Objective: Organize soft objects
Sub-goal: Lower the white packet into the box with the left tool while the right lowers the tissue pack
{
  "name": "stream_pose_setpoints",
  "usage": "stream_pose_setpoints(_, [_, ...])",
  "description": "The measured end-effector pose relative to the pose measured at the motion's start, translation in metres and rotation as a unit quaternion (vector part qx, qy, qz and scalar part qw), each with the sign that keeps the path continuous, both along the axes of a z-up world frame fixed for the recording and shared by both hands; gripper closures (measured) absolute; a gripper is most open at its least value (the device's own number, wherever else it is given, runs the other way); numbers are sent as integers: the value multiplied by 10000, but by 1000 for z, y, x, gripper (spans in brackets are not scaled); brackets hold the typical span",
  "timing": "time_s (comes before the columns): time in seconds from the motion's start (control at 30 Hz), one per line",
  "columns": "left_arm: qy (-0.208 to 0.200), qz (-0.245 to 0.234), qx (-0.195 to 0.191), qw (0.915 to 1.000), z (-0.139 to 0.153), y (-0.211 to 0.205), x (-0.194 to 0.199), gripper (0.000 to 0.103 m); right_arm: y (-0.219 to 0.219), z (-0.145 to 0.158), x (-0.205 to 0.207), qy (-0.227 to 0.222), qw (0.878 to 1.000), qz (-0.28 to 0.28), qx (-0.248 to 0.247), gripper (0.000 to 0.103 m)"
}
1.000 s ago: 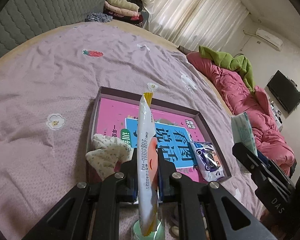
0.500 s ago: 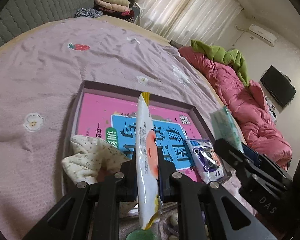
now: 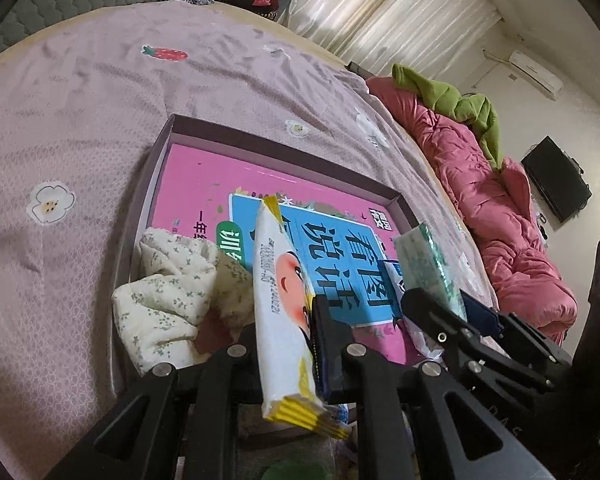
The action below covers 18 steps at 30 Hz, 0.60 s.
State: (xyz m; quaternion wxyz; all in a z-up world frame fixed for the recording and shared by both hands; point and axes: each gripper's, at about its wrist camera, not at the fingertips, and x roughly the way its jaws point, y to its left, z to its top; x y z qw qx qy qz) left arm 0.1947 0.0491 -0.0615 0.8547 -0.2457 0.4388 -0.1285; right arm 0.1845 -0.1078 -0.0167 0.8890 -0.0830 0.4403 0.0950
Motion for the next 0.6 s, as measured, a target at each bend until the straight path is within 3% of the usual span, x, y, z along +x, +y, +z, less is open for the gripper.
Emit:
stream_pose_setpoints(0.23, [40,274,-230,9994,-6,12,1,86,4,-10,2,197,9998,35,-82,56])
stream_pose_setpoints(0.4, [-90,398,-29,9992,-5,9,1,86,6,-17,5,333,9993,13,-155,56])
stream_pose_setpoints(0.5, [-71,230,252,9994,-6,-1,2,86,9,-21,5,397,9989,54,-227,56])
stream_pose_setpoints(0.6, [17,168,227,9996,-9,-5,3,86,12,-25,6,495,9983,98,-288,56])
